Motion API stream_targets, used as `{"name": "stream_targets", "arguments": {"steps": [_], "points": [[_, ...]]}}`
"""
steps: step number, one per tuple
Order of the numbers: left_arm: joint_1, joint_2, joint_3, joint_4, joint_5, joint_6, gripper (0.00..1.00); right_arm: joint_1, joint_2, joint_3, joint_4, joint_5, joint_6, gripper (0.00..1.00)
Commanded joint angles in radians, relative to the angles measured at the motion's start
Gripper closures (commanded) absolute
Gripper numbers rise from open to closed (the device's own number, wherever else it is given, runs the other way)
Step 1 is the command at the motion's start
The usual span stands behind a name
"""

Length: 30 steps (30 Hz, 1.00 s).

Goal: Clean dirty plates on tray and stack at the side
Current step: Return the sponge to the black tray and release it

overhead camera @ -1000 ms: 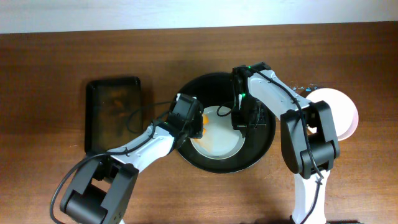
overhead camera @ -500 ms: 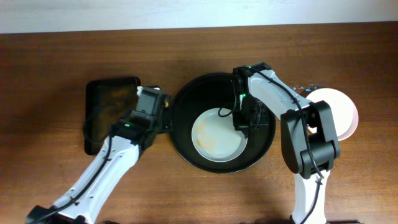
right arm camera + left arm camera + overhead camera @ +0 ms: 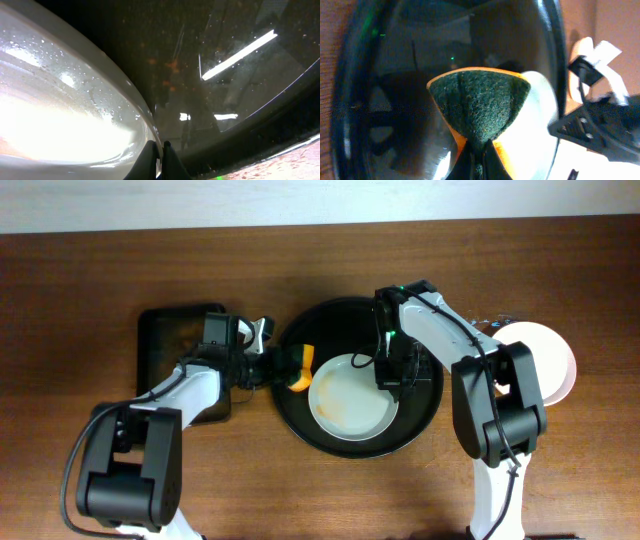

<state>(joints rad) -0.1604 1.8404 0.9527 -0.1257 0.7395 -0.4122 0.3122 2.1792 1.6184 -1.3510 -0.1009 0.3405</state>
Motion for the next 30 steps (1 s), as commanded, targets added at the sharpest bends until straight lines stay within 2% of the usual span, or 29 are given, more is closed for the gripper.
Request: {"name": "stream_targets", "arguments": {"steps": [1,4,6,9,13,16,17,18,19,20,21,22,23,25,27,28,29,30], "points": [[0.006,0.034,0.007,0.005,-0.117,-0.021,1.0,0.002,-0.028,-0.008,-0.003,0.035,0.005,0.96],[0.004,0.064,0.007,-0.061,-0.241,-0.021,0.99,0.002,-0.028,-0.008,-0.003,0.035,0.005,0.96],[0.003,0.065,0.007,-0.074,-0.267,-0.022,0.99,0.002,-0.028,-0.008,-0.003,0.035,0.005,0.96],[-0.036,0.065,0.007,-0.092,-0.358,-0.069,1.0,0.002,-0.028,-0.008,-0.003,0.035,0.005,0.96],[-0.173,0.065,0.007,-0.092,-0.587,-0.069,0.99,0.002,-0.028,-0.008,-0.004,0.035,0.005,0.96],[-0.198,0.065,0.007,-0.109,-0.696,-0.07,0.99,0.002,-0.028,-0.008,-0.003,0.035,0.005,0.96],[-0.196,0.065,0.007,-0.164,-0.789,-0.113,0.99,0.002,-0.028,-0.008,-0.004,0.035,0.005,0.96],[-0.197,0.065,0.007,-0.179,-0.748,-0.145,0.99,0.002,-0.028,-0.008,-0.004,0.035,0.005,0.96],[-0.198,0.065,0.007,-0.114,-0.449,-0.022,0.99,0.002,-0.028,-0.008,-0.003,0.035,0.005,0.96],[-0.198,0.064,0.009,-0.078,-0.242,0.086,1.0,0.002,-0.028,-0.008,-0.003,0.035,0.005,0.96],[-0.188,0.064,0.01,-0.076,-0.202,0.072,0.99,0.002,-0.028,-0.008,-0.004,0.035,0.005,0.96],[-0.162,0.064,0.011,-0.095,-0.262,-0.086,1.0,0.002,-0.028,-0.008,-0.004,0.034,0.005,0.96],[-0.136,0.051,0.013,-0.11,-0.293,-0.152,1.0,0.002,-0.028,-0.008,-0.005,0.035,0.005,0.96],[-0.123,-0.031,0.041,-0.132,-0.343,-0.019,1.0,0.002,-0.028,-0.008,-0.006,0.035,0.005,0.96],[-0.126,-0.196,0.066,-0.243,-0.662,0.015,1.0,0.002,-0.028,-0.008,-0.006,0.035,0.005,0.96],[-0.124,-0.234,0.066,-0.261,-0.713,0.015,1.0,0.002,-0.028,-0.008,-0.006,0.035,0.005,0.96],[-0.124,-0.37,0.066,-0.288,-0.775,0.083,0.99,0.002,-0.028,-0.008,-0.006,0.035,0.005,0.96],[-0.124,-0.406,0.066,-0.292,-0.792,0.116,0.99,0.002,-0.028,-0.008,-0.006,0.035,0.005,0.96]]}}
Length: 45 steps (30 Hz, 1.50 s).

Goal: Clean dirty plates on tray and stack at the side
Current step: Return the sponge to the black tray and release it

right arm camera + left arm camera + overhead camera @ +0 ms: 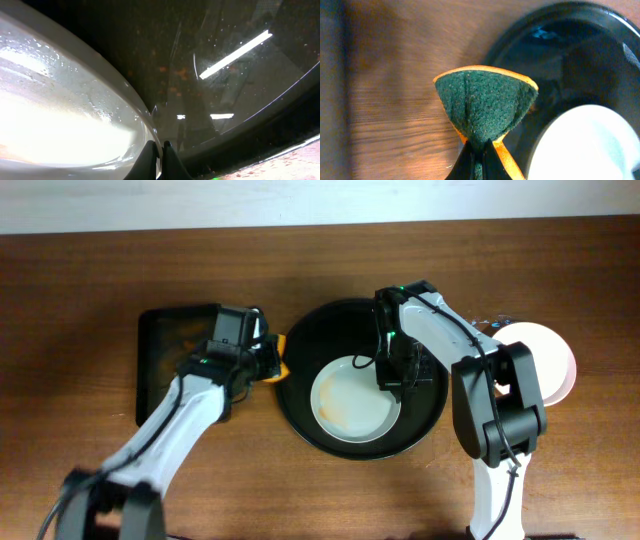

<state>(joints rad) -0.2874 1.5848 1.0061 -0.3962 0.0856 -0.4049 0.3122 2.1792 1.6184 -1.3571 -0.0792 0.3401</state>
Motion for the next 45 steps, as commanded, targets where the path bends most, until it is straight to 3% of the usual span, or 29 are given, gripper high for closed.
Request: {"name": "stream_targets", "arguments": {"steps": [1,4,10,15,17,18,19,24,34,35,36,39,45], "points": [[0.003,-0.177,0.012,-0.035,-0.188,0.109,0.99,0.002,-0.028,-0.008,0.0,0.013,0.005,0.96],[0.059,-0.185,0.011,-0.152,-0.383,0.108,1.0,0.002,-0.028,-0.008,0.0,0.013,0.005,0.96],[0.241,0.014,0.009,-0.174,-0.303,0.108,1.0,0.002,-0.028,-0.008,0.003,0.013,0.005,0.96],[0.278,0.237,0.009,-0.163,-0.212,0.108,0.99,0.002,-0.028,-0.008,0.003,0.013,0.005,0.96],[0.286,0.244,0.012,-0.155,-0.216,0.108,0.72,0.002,-0.028,-0.008,0.003,0.013,0.005,0.96],[0.298,0.243,0.033,-0.165,-0.203,0.108,0.71,0.002,-0.028,-0.008,0.002,0.013,0.005,0.96],[0.308,0.232,0.077,-0.2,-0.161,0.12,1.0,0.002,-0.028,-0.008,0.002,0.013,0.005,0.96],[0.309,0.081,0.175,-0.252,-0.061,0.176,1.0,0.002,-0.028,-0.008,0.003,0.013,0.005,0.96],[0.32,0.285,0.075,-0.184,-0.04,0.176,0.99,0.002,-0.028,-0.008,0.007,0.013,0.005,0.96],[0.324,0.302,0.075,-0.188,-0.049,0.176,0.55,0.002,-0.028,-0.008,0.006,0.013,0.005,0.96],[0.326,0.304,0.076,-0.19,-0.082,0.176,0.41,0.002,-0.028,-0.008,0.006,0.013,0.005,0.96],[0.361,0.253,0.125,-0.239,-0.115,0.176,0.41,0.002,-0.028,-0.008,0.007,0.013,0.005,0.96],[0.36,-0.028,0.171,-0.324,-0.114,0.176,0.41,0.002,-0.028,-0.008,0.011,0.013,0.005,0.96]]}}
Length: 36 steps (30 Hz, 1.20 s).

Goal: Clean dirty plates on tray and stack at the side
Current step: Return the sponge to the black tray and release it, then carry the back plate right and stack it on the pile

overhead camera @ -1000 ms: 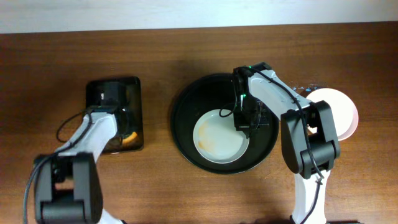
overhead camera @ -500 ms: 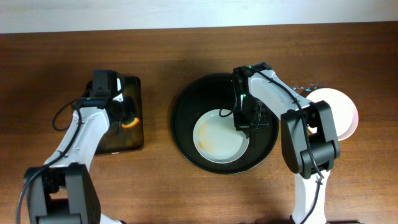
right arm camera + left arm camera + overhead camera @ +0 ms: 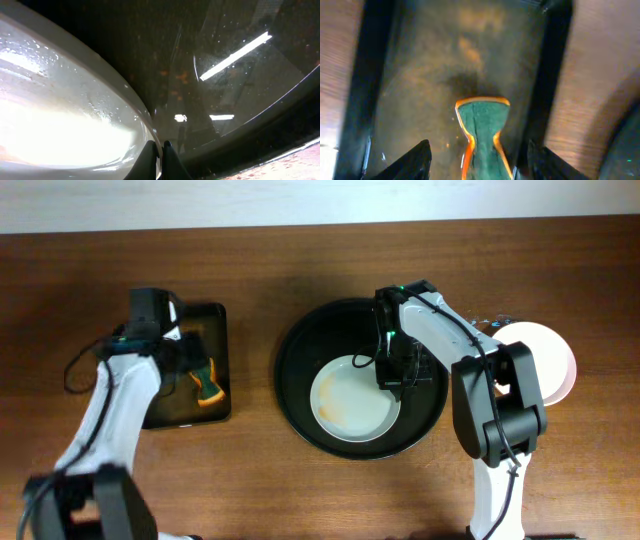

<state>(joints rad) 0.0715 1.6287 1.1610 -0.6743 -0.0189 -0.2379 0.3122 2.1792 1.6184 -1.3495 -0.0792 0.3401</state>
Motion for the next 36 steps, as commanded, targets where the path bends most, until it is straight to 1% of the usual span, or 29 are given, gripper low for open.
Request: {"name": "stream_targets", "arguments": {"steps": [1,2,3,5,8,11,13,16,19,20,23,24,25,28,31,36], "points": [[0.0,-0.076,0.016,-0.085,0.035,0.009,0.42,0.002,-0.028,-0.008,0.007,0.013,0.005,0.96],[-0.003,-0.076,0.015,-0.127,0.101,0.009,0.43,0.002,-0.028,-0.008,0.011,0.013,0.006,0.96],[-0.009,-0.076,0.015,-0.151,0.116,0.008,0.43,0.002,-0.028,-0.008,0.018,0.013,0.006,0.96],[-0.051,-0.076,0.015,-0.2,0.128,0.008,0.44,0.002,-0.028,-0.007,0.04,0.014,0.005,0.96],[-0.109,-0.076,0.015,-0.209,0.127,0.008,0.44,0.002,-0.064,0.037,0.021,0.116,0.007,0.96],[-0.116,-0.076,0.015,-0.21,0.127,0.008,0.43,0.002,-0.22,0.05,0.03,0.211,0.011,0.96],[-0.116,-0.076,0.015,-0.209,0.127,0.008,0.44,0.002,-0.302,0.05,0.03,0.271,0.044,0.96],[-0.116,-0.076,0.015,-0.21,0.127,0.008,0.43,0.002,-0.449,0.05,0.033,0.505,0.061,0.96],[-0.116,-0.076,0.015,-0.209,0.127,0.008,0.43,0.002,-0.525,0.05,0.028,0.634,0.059,0.96],[-0.116,-0.076,0.015,-0.209,0.127,0.008,0.43,0.002,-0.538,0.05,0.029,0.644,0.058,0.96],[-0.116,-0.076,0.015,-0.208,0.127,0.008,0.43,0.011,-0.559,0.05,0.025,0.776,0.058,0.96],[-0.116,-0.076,0.015,-0.205,0.127,0.008,0.43,0.085,-0.559,0.05,0.027,0.867,0.058,0.96],[-0.116,-0.076,0.015,-0.198,0.127,0.008,0.43,0.172,-0.559,0.05,0.037,0.881,0.058,0.96],[-0.116,-0.076,0.015,-0.198,0.127,0.008,0.43,0.258,-0.559,0.05,0.036,0.926,0.058,0.96],[-0.116,-0.076,0.015,-0.198,0.127,0.008,0.43,0.283,-0.559,0.05,0.021,0.949,0.059,0.96],[-0.116,-0.076,0.015,-0.198,0.127,0.008,0.43,0.283,-0.559,0.05,0.017,0.971,0.058,0.96]]}}
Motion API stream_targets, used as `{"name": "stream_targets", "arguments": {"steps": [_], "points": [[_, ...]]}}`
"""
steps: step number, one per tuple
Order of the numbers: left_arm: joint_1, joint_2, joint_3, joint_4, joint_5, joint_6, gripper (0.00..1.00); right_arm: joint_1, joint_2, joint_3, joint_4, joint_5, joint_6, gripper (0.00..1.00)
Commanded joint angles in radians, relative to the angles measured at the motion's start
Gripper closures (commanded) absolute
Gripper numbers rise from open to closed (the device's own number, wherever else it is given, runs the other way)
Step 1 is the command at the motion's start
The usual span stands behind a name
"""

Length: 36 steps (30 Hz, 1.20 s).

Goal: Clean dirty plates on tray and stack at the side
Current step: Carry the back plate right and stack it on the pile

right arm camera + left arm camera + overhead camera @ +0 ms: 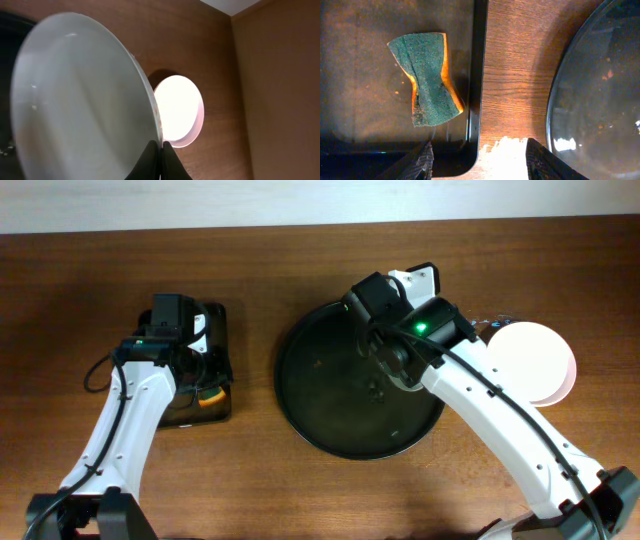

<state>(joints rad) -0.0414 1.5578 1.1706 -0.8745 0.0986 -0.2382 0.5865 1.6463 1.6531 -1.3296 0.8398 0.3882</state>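
Observation:
My right gripper [161, 150] is shut on the rim of a white plate [85, 95], which hangs tilted on edge above the round black tray [320, 400]; in the overhead view the arm hides most of that plate. A second pale plate [540, 360] lies on the table to the right, also seen past the held plate [179, 112]. The green and orange sponge [425, 77] lies loose in the small black rectangular tray [475, 60]. My left gripper [480, 165] stands open above that tray's edge, holding nothing.
The round tray carries orange specks and wet smears [607, 75]. A strip of bare wooden table [515, 75] separates the two trays. The small tray [215, 320] sits at the left, under my left arm.
My right gripper has lifted the white plate off the round tray and turned it on edge, facing the pale plate at the right. My left gripper has drawn back from the sponge.
First my left gripper held the sponge in the round tray by the plate, my right pinching the plate's rim. The sponge then stood at the tray's edge, then lay released in the small tray. Now the plate hangs above the round tray.

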Motion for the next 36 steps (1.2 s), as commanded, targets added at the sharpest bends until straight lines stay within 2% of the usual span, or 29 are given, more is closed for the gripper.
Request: {"name": "stream_targets", "arguments": {"steps": [1,6,9,12,15,18,21,25,28,36], "points": [[-0.003,-0.005,0.006,0.002,0.01,0.009,0.43,0.009,-0.026,0.015,-0.003,0.052,0.01,0.96],[-0.003,-0.005,0.006,0.002,0.01,0.009,0.43,0.008,-0.026,0.015,-0.003,0.063,0.014,0.96],[-0.003,-0.005,0.006,0.002,0.01,0.009,0.43,0.006,-0.026,0.015,-0.006,0.149,0.04,0.96],[-0.003,-0.005,0.006,0.002,0.01,0.009,0.43,-0.082,-0.028,0.016,-0.018,0.121,0.104,0.96],[-0.003,-0.005,0.006,0.002,0.01,0.009,0.43,-0.256,-0.035,0.016,-0.015,0.021,0.13,0.96],[-0.003,-0.005,0.006,0.002,0.01,0.009,0.43,-0.571,-0.035,0.015,-0.016,-0.196,0.281,0.96],[-0.003,-0.005,0.006,0.002,0.01,0.009,0.43,-0.815,-0.034,0.014,0.026,-0.414,0.301,0.96],[-0.003,-0.005,0.006,0.001,0.01,0.009,0.43,-1.036,-0.017,0.012,0.097,-0.587,0.299,0.96],[-0.003,-0.005,0.006,0.002,0.01,0.009,0.43,-1.085,0.039,0.012,0.104,-0.624,0.296,0.96],[-0.003,-0.005,0.006,0.001,0.01,0.009,0.43,-1.084,0.219,0.006,0.093,-0.633,0.235,0.94]]}}
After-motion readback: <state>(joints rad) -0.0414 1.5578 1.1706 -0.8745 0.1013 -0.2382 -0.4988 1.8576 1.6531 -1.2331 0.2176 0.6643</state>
